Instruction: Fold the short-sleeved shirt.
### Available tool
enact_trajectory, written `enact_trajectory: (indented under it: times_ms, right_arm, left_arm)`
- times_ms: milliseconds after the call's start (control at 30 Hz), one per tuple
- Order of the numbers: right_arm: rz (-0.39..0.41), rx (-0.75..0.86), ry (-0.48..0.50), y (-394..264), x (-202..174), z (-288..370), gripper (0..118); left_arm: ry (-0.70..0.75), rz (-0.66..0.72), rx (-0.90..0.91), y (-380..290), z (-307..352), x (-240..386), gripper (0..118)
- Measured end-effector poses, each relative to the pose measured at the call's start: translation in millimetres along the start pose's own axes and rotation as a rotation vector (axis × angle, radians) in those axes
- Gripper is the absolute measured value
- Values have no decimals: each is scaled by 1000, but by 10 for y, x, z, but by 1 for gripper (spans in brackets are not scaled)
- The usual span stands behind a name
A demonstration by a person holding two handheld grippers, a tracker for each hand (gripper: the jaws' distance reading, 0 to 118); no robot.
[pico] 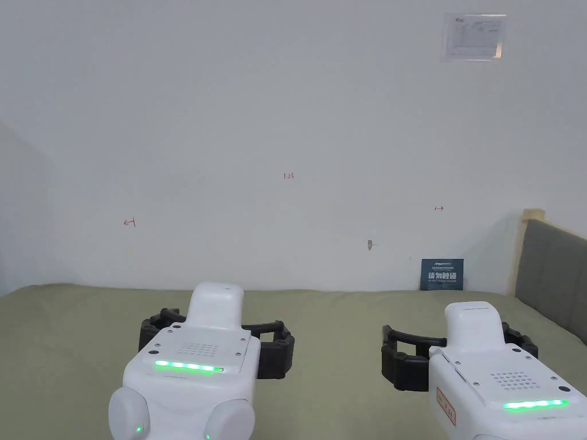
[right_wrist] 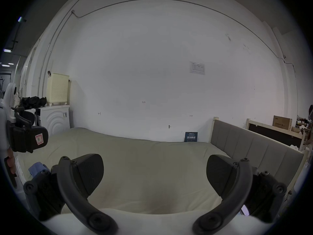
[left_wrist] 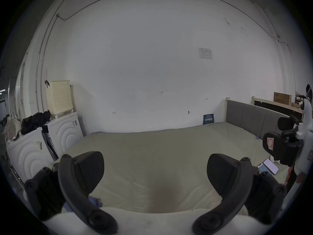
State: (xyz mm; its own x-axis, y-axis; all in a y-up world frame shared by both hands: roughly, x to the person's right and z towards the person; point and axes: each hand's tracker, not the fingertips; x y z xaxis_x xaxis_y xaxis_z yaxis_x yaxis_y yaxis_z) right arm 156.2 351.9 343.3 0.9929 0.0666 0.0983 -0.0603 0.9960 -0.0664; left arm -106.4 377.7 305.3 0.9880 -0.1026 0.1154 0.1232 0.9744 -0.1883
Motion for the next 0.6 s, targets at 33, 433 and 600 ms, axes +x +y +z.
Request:
enact_trajectory:
  times_ms: [33, 433, 600]
  right_arm:
    - [1, 0, 1, 2, 1, 0, 118]
    - [-13, -1, -3, 16, 8, 0, 118]
    - [-18, 4, 6, 44, -13, 10, 118]
  left_arm:
    - [10, -8, 5, 9, 17, 6, 118]
    - [-52, 28, -39, 166, 22, -83, 118]
    - [3, -43, -22, 32, -73, -58, 118]
